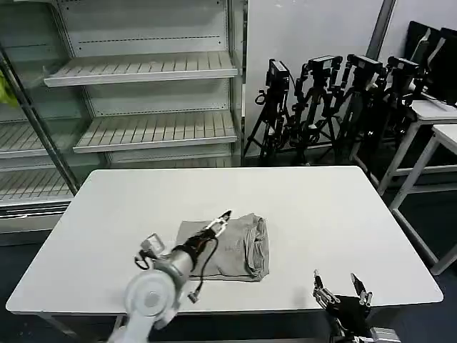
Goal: Fold and organize the clothes.
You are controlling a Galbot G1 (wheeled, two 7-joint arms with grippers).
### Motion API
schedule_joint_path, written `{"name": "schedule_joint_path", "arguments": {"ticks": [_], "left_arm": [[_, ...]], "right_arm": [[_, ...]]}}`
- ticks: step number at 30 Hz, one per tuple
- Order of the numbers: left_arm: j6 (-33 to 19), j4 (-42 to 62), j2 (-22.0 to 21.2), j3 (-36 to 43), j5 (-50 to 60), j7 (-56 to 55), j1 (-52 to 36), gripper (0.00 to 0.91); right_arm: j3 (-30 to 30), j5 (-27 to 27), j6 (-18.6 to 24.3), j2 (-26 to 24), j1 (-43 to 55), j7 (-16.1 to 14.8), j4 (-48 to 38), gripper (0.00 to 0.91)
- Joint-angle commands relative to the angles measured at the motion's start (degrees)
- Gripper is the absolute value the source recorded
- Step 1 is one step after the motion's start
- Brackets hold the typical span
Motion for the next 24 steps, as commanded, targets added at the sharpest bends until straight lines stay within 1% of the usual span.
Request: {"name": "schedule_joint_path", "arguments": {"ticks": [1,4,9,17,24], "left_arm": [[3.1,-5.3,18.3,-13.7,-5.0,6.4,13.0,0.907],[3.2,-5.0,18.7,-14.8,-6.1,7.1,14.2,0.907],[3.2,-2.1,17.4,-13.5,-5.8,7.7,13.7,0.907],[3.2,1.4,14.7,-11.2,-5.1,8.5,12.6,0.907],[3.1,5.2,11.5,-9.0,-4.7,8.8,8.5,0.907]], "right_arm": [[-1.0,0.0,0.1,-0.4,0.9,-0.1,-0.8,0.907],[-1.0,0.0,0.1,-0.5,1.2,-0.1,-0.9,0.907],[-1.0,0.0,0.2,-0.4,0.8,-0.1,-0.5,0.907],[-0.1,0.0,0.4,-0.8,-0.5,-0.2,0.5,0.907],[0.0,-0.1,0.3,-0.7,-1.4,-0.1,1.5,0.907]]}}
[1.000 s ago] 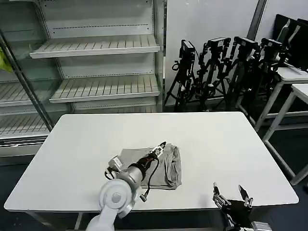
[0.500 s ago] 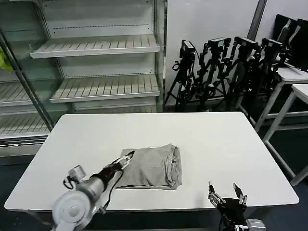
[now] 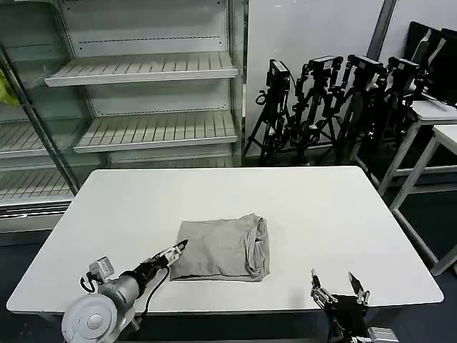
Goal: Fold and organize the clothes.
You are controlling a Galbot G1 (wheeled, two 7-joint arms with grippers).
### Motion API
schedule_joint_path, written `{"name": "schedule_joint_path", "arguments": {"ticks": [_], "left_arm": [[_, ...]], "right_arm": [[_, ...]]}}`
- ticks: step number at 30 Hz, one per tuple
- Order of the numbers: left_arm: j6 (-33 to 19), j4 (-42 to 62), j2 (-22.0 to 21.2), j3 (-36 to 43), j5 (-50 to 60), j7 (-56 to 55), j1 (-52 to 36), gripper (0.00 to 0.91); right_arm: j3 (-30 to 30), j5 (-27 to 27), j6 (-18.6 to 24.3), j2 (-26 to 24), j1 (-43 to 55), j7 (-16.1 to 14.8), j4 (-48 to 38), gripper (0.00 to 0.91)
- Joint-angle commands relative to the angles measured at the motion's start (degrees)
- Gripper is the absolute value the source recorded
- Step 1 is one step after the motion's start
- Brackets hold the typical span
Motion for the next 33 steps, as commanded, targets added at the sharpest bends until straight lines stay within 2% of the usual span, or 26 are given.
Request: {"name": "schedule_joint_path", "arguments": {"ticks": [1,17,18,33], "left_arm": [[0.4,4.6,-2.0,1.2,-0.5,1.1,-2.4,0.907],[0.2,5.6,-7.4,5.8,-1.6,0.7,-7.1,0.907],[0.2,5.8,-7.4,5.6,-1.7,0.4,-7.3,0.03],[0.0,6.1,-9.7,4.3,-5.5,-0.4,-7.2,0.03]], "right_arm": [[0.1,-0.1,-0.1,0.0,-0.9,0.0,1.0,0.907],[1.2,-0.6,0.0,1.0,-3.3,0.1,3.0,0.907],[1.1,-0.6,0.0,1.2,-3.5,0.1,3.1,0.907],[0.8,-1.7,0.0,2.9,-4.5,0.0,4.3,0.907]]}}
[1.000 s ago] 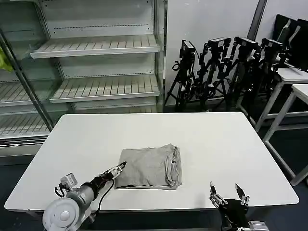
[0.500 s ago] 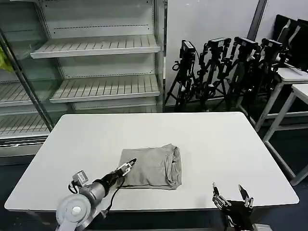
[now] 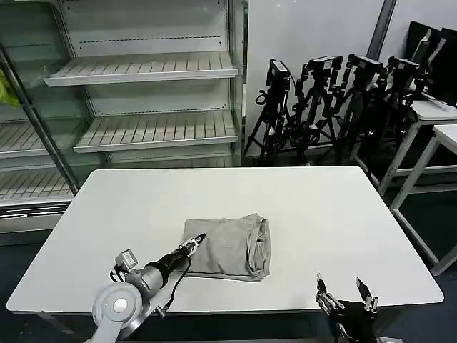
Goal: Fold and organize the clothes.
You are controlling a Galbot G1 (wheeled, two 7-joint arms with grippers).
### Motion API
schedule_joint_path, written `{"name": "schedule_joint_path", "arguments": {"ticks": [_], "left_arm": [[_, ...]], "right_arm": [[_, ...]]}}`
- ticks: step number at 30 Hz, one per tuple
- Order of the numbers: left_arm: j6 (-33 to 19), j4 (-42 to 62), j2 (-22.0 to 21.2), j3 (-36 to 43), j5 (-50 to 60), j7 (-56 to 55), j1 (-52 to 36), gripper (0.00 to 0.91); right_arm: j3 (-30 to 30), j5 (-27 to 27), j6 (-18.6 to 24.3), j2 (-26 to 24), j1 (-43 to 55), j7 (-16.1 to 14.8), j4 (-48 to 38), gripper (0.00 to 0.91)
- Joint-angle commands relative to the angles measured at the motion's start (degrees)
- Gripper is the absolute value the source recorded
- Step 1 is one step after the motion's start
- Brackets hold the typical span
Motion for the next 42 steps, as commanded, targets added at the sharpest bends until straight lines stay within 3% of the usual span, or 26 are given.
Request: {"name": "schedule_joint_path", "arguments": {"ticks": [1,17,22,32,36,39,42], "left_arm": [[-0.3,0.6,-2.0,0.0,-2.1,-0.3,-0.7,0.03],[-2.3,-0.6,-3.4,-3.1,-6.9,-1.3,0.6,0.03],[-1.0,-2.0,1.6,-9.5,-9.3,-1.2,2.5,0.03],[0.2,2.2,19.1,-32.4,-16.4,0.7,6.6,0.03],[0.2,2.2,24.8,-37.5,-15.5,0.8,5.8,0.03],[0.2,-2.1,26.0,-37.6,-15.5,0.5,5.6,0.03],[0.1,-8.4,24.3,-31.5,-12.0,0.2,5.2,0.03]], "right_arm": [[0.0,-0.2,0.0,0.7,-0.5,0.0,0.5,0.907],[-0.4,-0.9,0.3,1.8,-1.6,-0.1,1.6,0.907],[-0.5,-0.7,0.3,1.6,-0.9,-0.1,1.4,0.907],[-1.5,1.6,0.0,-0.7,5.0,-0.1,-1.6,0.907],[-2.9,1.6,0.1,-0.7,7.5,-0.1,-3.4,0.907],[-3.9,1.5,0.3,-0.4,8.5,-0.1,-4.1,0.907],[-4.1,1.3,0.6,-0.4,8.7,-0.2,-4.4,0.907]]}}
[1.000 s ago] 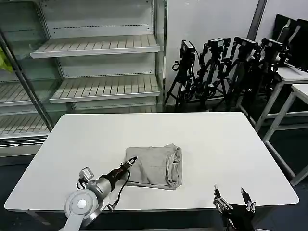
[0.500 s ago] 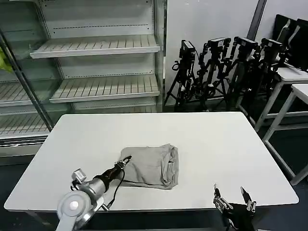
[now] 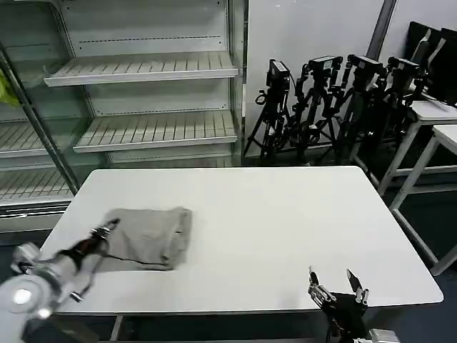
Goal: Fold and organize the clothes.
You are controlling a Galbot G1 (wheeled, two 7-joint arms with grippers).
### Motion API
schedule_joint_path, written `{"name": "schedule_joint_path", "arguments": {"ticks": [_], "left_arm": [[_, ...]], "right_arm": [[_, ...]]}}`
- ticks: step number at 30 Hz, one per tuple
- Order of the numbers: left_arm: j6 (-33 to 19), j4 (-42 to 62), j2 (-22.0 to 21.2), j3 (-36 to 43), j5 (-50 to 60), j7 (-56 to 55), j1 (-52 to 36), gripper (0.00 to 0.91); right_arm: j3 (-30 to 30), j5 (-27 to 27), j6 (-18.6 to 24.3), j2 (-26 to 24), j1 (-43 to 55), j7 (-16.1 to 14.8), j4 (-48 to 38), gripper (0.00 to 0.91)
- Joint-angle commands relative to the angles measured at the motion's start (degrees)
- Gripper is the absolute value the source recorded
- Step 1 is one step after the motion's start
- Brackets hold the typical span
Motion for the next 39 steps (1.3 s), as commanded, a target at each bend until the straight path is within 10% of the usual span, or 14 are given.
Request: {"name": "schedule_joint_path", "arguments": {"ticks": [1,10,24,27,39], "left_arm": [[0.2,-10.4,7.9,-2.9,3.0,0.0,0.5,0.03],[0.0,-7.2,-12.4,39.1,28.6,-1.3,-11.5,0.03],[-0.1,10.7,-33.0,56.2,40.3,-3.8,-27.8,0.03],[-0.3,11.7,-33.4,57.0,41.6,-3.9,-28.0,0.907],[-12.8,9.0,-28.6,57.6,66.9,3.5,-25.1,0.907]], "right_arm": [[-1.4,0.1,0.6,-0.3,4.0,-0.1,-2.4,0.907],[-0.2,-2.2,1.4,1.2,1.8,-0.3,-1.0,0.907],[1.2,-2.5,2.2,3.1,0.8,-0.4,-1.6,0.907],[1.1,-2.5,2.1,3.1,1.4,-0.3,-1.6,0.907],[1.7,-3.8,3.0,2.2,2.3,-0.7,-0.3,0.907]]}}
